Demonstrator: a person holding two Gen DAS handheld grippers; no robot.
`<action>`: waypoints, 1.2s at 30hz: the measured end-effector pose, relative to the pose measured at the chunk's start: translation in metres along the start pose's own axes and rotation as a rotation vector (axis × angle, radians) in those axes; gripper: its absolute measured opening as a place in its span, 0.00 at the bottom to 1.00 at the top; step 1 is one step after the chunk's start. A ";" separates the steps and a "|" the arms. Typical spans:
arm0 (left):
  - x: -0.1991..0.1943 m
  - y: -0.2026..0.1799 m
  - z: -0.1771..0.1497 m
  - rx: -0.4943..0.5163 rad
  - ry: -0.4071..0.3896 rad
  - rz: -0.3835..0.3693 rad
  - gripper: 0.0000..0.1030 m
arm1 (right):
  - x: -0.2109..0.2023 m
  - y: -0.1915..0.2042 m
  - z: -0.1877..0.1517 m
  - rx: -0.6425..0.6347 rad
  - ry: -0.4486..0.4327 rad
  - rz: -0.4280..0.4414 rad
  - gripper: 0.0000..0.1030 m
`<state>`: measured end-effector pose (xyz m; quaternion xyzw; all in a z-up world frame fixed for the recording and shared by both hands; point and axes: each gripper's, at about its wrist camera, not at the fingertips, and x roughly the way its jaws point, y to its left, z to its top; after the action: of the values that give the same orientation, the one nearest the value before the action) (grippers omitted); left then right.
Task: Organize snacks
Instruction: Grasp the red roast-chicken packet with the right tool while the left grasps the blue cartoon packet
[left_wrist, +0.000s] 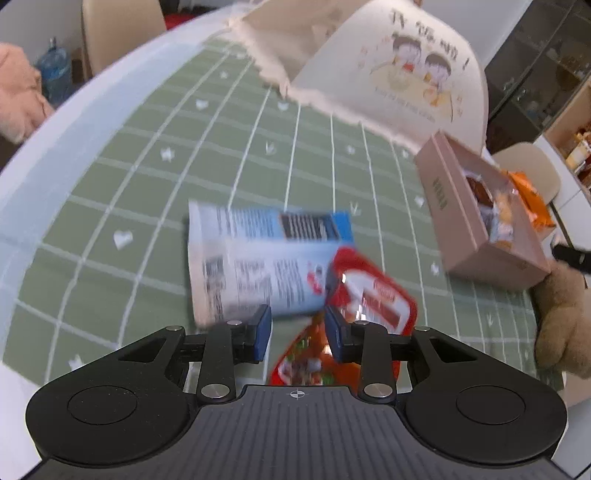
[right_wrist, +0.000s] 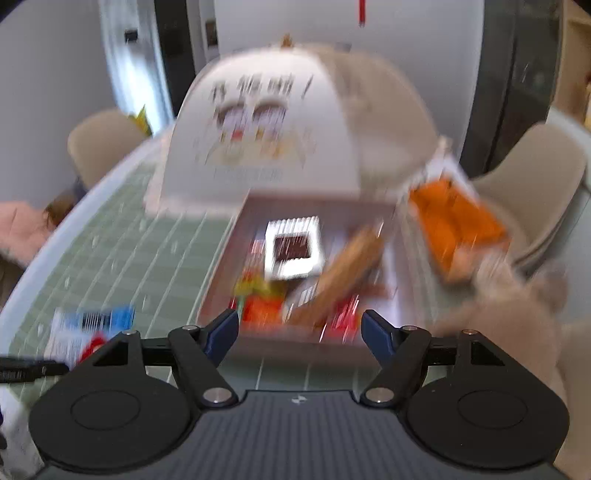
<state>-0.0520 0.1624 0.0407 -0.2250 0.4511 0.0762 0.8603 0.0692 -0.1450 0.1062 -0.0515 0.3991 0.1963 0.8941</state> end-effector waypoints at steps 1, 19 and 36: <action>0.003 -0.002 -0.003 0.006 0.011 -0.009 0.35 | 0.003 0.003 -0.008 0.004 0.022 0.019 0.72; 0.013 0.007 0.059 0.100 -0.147 -0.032 0.35 | 0.029 0.098 -0.061 -0.130 0.132 0.254 0.72; 0.030 -0.024 0.000 0.259 0.011 -0.103 0.35 | 0.049 0.082 -0.082 -0.078 0.179 0.187 0.66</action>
<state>-0.0262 0.1387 0.0243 -0.1356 0.4499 -0.0280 0.8823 0.0101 -0.0753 0.0197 -0.0661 0.4724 0.2889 0.8301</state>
